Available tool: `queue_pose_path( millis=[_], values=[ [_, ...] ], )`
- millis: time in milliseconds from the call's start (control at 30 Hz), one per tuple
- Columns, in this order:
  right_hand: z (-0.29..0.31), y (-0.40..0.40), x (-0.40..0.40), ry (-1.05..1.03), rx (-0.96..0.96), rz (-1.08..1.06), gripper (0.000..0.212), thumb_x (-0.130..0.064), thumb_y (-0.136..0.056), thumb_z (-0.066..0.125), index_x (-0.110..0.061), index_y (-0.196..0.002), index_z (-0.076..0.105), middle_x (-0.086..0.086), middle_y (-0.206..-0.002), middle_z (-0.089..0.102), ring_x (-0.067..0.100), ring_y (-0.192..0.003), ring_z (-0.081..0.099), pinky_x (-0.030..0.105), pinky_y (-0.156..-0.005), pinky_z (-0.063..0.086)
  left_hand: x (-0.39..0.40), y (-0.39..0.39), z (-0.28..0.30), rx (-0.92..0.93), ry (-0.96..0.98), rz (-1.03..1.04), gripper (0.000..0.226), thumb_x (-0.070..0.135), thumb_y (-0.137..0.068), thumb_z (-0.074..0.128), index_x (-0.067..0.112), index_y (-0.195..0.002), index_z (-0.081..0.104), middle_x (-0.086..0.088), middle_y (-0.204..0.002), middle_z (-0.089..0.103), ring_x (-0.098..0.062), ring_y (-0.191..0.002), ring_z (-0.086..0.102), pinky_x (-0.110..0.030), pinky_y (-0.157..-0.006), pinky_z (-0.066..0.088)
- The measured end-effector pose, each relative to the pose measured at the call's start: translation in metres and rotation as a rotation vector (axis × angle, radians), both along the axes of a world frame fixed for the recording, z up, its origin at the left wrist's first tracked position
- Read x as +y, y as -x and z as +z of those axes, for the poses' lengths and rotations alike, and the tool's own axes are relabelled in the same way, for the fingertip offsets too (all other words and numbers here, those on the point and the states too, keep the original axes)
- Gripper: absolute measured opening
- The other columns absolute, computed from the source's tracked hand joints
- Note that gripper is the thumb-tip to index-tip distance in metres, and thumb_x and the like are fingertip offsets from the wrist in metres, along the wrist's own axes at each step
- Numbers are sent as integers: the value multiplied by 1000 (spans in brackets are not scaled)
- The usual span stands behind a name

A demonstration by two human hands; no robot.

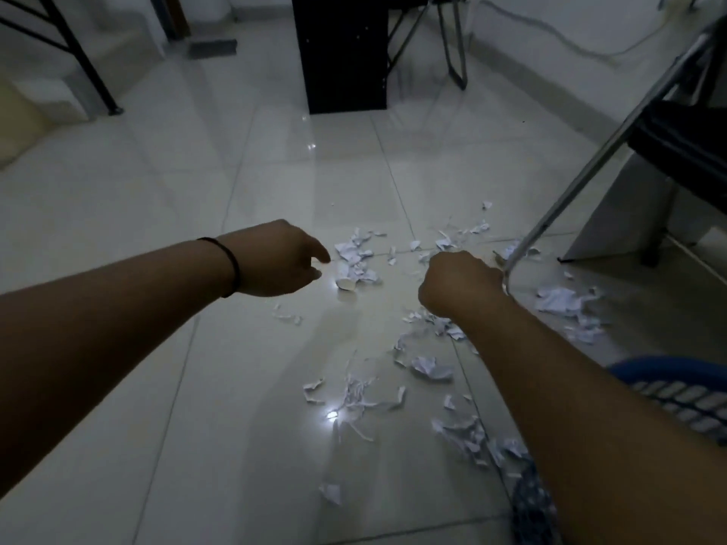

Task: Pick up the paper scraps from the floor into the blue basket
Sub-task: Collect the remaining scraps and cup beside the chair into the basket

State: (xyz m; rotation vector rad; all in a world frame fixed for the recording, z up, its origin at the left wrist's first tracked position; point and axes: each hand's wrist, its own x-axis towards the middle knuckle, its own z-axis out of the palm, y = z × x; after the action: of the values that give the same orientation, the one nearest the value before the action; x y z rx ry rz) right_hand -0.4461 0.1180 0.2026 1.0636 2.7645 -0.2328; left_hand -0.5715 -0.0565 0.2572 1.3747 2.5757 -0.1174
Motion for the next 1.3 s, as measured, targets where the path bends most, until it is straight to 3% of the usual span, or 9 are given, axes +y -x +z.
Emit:
queue_pose_path(
  millis=[167,267,467,767,900,1033,1167,1233,1300],
  values=[
    [-16,28,-2,165,128,-13,26,-29,-86,48,-15,-105,58,9,-115,58,31,-108,54,40,-92,39,-12,41,22,34,54,65,40,34,-94,46,27,-133,46,4,-114,63,-15,-106,55,-30,-92,46],
    [-29,38,0,195,83,-26,26,-33,-87,47,-16,-103,59,8,-114,58,30,-108,54,37,-90,38,-19,66,6,-3,115,127,43,33,-94,46,26,-136,43,1,-119,60,-17,-111,53,-29,-93,44],
    [-63,93,-4,175,-65,31,34,-32,-87,48,-15,-116,53,9,-124,55,30,-114,51,39,-95,39,-33,117,-54,-100,-25,180,44,33,-92,49,24,-135,45,-2,-119,61,-19,-112,54,-30,-92,43],
    [-125,108,-3,111,-104,34,24,-22,-90,44,-14,-110,54,9,-118,55,29,-109,53,36,-93,38,-11,186,-172,-191,158,150,33,29,-88,55,18,-119,57,-6,-124,56,-21,-113,52,-28,-91,42],
    [-168,100,-5,73,-98,4,13,-21,-90,46,-14,-97,55,10,-112,58,28,-101,56,34,-84,41,19,209,-227,-195,417,65,61,39,-81,66,15,-131,41,-10,-129,51,-25,-117,50,-30,-89,42],
    [-202,81,-12,74,-96,-56,25,-25,-90,47,-13,-109,58,10,-113,57,29,-103,55,35,-84,39,32,219,-283,-152,658,-50,93,51,-74,70,12,-142,21,-12,-139,45,-26,-122,49,-32,-93,43],
    [-202,52,-24,150,-112,-66,36,-34,-92,46,-18,-124,53,10,-120,54,28,-107,53,35,-87,39,27,217,-308,-204,734,-137,61,40,-82,65,10,-131,43,-11,-126,56,-24,-108,60,-27,-73,55],
    [-197,31,-36,182,-143,-34,37,-35,-92,47,-19,-124,54,8,-123,55,26,-109,54,34,-88,41,26,214,-310,-127,749,-253,38,33,-87,58,6,-114,63,-8,-111,69,-20,-100,66,-24,-78,52],
    [-198,8,-55,175,-204,95,32,-33,-92,46,-17,-119,56,8,-118,57,25,-104,56,34,-85,43,27,208,-311,-75,733,-319,30,25,-88,53,5,-104,69,-9,-105,71,-20,-98,66,-24,-82,50]
  ],
)
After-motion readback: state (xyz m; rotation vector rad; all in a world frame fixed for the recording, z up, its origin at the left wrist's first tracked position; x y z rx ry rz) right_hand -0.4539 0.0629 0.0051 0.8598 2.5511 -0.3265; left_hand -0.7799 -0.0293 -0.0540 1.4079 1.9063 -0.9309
